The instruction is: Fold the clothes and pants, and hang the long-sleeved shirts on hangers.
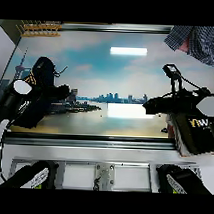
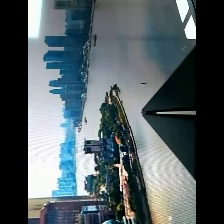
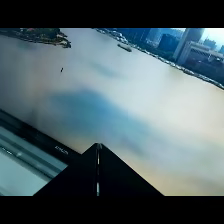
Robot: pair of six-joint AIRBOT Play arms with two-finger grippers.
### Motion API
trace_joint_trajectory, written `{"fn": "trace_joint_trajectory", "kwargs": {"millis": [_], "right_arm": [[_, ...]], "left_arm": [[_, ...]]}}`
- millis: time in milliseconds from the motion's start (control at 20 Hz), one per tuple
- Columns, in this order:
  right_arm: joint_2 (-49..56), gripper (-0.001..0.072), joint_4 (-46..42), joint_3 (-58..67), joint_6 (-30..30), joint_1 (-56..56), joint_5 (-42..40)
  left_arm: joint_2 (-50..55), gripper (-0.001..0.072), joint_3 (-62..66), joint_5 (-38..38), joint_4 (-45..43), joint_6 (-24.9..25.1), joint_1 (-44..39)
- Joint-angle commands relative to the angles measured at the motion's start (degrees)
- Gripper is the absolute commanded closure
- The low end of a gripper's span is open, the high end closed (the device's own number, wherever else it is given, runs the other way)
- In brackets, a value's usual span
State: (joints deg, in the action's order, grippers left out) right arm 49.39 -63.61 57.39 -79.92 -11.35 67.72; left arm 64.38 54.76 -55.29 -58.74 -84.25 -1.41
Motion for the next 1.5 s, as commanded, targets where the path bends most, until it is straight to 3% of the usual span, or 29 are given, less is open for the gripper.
{"fn": "trace_joint_trajectory", "kwargs": {"millis": [0,700,750,800,850,1100,1450], "right_arm": [[0.04,0.0683,0.02,-0.02,0.0,-0.07,0.0],[0.04,0.0684,0.02,-0.02,0.0,-0.07,0.0],[0.04,0.0684,0.02,-0.02,0.0,-0.07,0.0],[0.04,0.0684,0.02,-0.02,0.0,-0.07,0.0],[0.04,0.0684,0.02,-0.02,0.0,-0.07,0.0],[0.04,0.0684,0.02,-0.02,0.0,-0.07,0.0],[0.04,0.0684,0.0,-0.02,0.0,-0.07,0.0]], "left_arm": [[-0.02,0.0703,0.0,0.0,0.0,0.02,-0.04],[-0.02,0.0702,-0.02,1.18,-0.11,0.0,-0.04],[-0.02,0.0517,0.02,3.89,-0.26,0.44,0.02],[0.15,0.0051,0.66,6.67,-1.64,0.94,0.72],[1.27,0.0018,2.82,8.63,-4.87,0.72,1.81],[17.03,0.0023,20.65,8.22,-24.83,-4.28,8.98],[39.45,0.0023,36.39,7.02,-31.8,-4.28,11.63]]}}
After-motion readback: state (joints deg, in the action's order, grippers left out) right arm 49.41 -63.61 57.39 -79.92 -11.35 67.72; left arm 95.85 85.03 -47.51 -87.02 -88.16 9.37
